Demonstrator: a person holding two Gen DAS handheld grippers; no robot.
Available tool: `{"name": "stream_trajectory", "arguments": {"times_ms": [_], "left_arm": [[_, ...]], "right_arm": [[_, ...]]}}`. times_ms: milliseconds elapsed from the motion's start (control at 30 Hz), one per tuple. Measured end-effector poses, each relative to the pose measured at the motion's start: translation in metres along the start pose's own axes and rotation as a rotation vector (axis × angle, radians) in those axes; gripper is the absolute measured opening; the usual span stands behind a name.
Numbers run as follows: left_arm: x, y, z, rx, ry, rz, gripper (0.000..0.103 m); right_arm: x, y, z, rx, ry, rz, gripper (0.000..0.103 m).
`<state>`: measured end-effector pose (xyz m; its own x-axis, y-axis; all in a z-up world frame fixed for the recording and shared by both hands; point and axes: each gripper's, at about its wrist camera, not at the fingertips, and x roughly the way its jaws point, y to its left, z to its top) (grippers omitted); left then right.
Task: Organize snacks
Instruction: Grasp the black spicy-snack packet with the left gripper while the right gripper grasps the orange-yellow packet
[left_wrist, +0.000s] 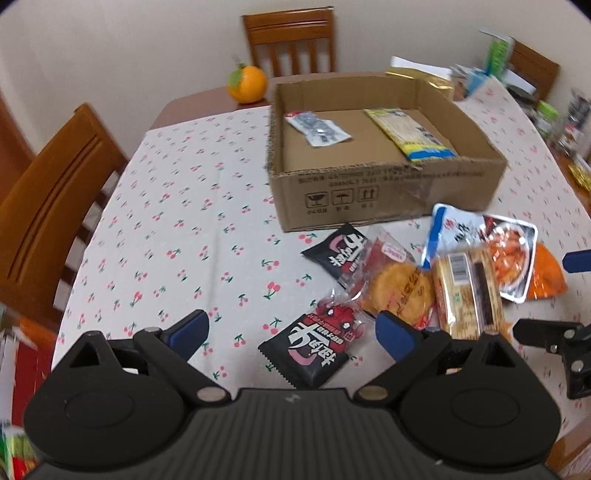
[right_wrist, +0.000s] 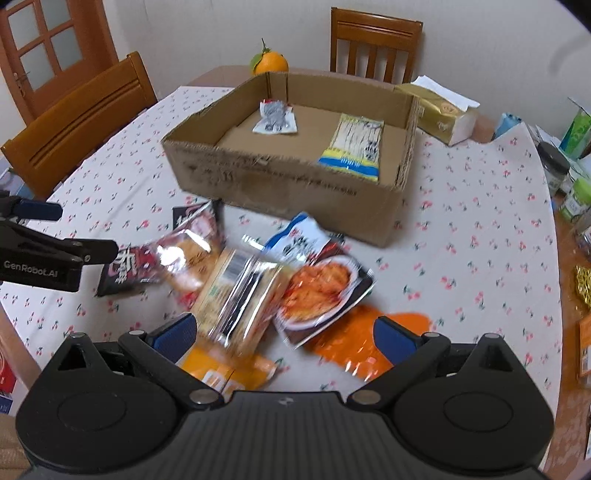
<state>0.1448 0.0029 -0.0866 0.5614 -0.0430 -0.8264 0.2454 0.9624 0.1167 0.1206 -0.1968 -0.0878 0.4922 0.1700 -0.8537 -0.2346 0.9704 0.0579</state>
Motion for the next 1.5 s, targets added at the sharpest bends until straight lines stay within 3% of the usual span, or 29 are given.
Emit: {"name": "stream_trajectory", "arguments": {"times_ms": [400,633,933,1033,1100,1267,1500], "left_arm": [[0.031,0.007,-0.015,0.298,0.029,-0.182,0.097],[0.052,0.004,-0.014,0.424,0.022,-0.277,0.097],[0.077,-0.001,-0.01,0.461,0.059,-0.419,0.091],[0.072,-0.002,-0.011,0.475,0.052,-0.43,0.081],[0.067,-0.004,-0.012,0.493,0.058,-0.439,0.065],[0.064,-0.002,-0.012,0.46,0.054,-0.423,0.051],[0.059,0.005,-0.016,0.412,0.081,-0.401,0.049]], "right_arm": [[0.021,0.039,-0.04,0.207,0.112,-0.066,0.103],[0.046,0.058,-0.049,0.239,0.124,-0.185,0.103],[0.047,0.055,-0.05,0.212,0.126,-0.196,0.103],[0.047,0.055,-0.05,0.203,0.129,-0.192,0.103],[0.047,0.055,-0.05,0.189,0.12,-0.186,0.103],[0.046,0.055,-0.053,0.175,0.104,-0.181,0.103],[0.047,0.056,-0.05,0.19,0.119,-0.188,0.103]]}}
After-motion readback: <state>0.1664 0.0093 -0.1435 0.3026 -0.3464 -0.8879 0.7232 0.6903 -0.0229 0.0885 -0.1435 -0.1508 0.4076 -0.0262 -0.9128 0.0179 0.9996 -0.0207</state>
